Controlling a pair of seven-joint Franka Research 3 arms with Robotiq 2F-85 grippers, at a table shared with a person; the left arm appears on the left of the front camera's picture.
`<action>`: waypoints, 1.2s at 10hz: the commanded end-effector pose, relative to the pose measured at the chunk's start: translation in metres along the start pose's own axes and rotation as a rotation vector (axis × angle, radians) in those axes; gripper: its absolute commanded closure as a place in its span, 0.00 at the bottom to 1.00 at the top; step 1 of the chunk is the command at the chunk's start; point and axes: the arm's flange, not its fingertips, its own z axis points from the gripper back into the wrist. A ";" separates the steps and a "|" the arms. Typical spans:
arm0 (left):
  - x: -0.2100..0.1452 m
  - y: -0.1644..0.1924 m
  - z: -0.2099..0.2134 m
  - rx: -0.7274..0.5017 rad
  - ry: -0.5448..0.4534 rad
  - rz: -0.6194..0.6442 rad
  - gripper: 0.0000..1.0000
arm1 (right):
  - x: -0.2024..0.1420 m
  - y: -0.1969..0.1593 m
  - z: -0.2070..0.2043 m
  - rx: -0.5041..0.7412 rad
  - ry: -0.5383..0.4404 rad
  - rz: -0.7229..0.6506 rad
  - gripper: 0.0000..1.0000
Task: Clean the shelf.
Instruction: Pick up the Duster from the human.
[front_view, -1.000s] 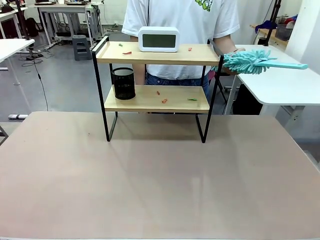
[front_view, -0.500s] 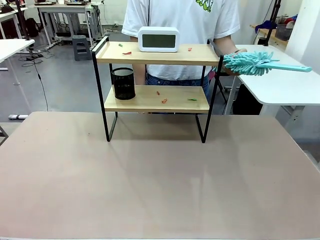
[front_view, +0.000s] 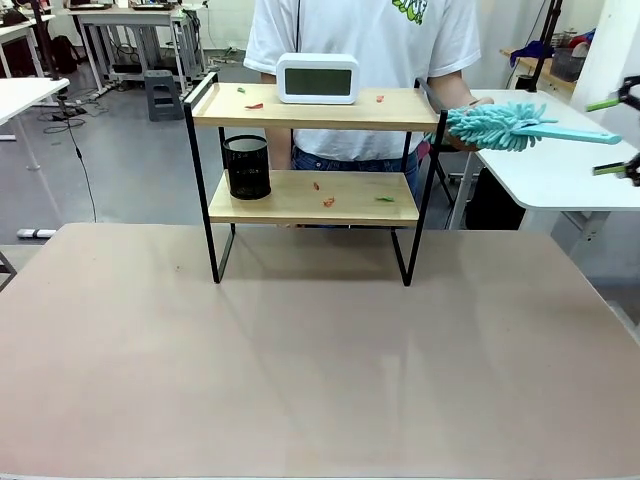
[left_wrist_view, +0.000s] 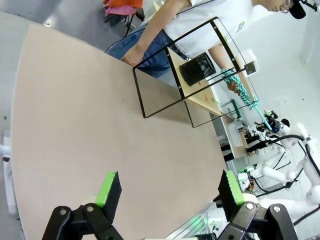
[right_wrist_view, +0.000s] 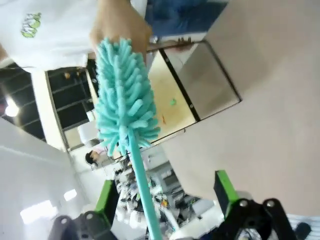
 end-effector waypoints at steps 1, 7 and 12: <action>0.001 0.000 0.000 -0.017 -0.015 -0.027 0.00 | 0.017 0.018 -0.010 0.026 0.065 -0.033 0.00; 0.001 0.000 0.000 -0.017 -0.015 -0.027 0.00 | 0.016 0.016 -0.054 0.109 0.223 -0.048 0.00; 0.001 0.000 0.000 -0.017 -0.015 -0.027 0.00 | 0.011 0.011 -0.044 0.126 0.225 -0.021 1.00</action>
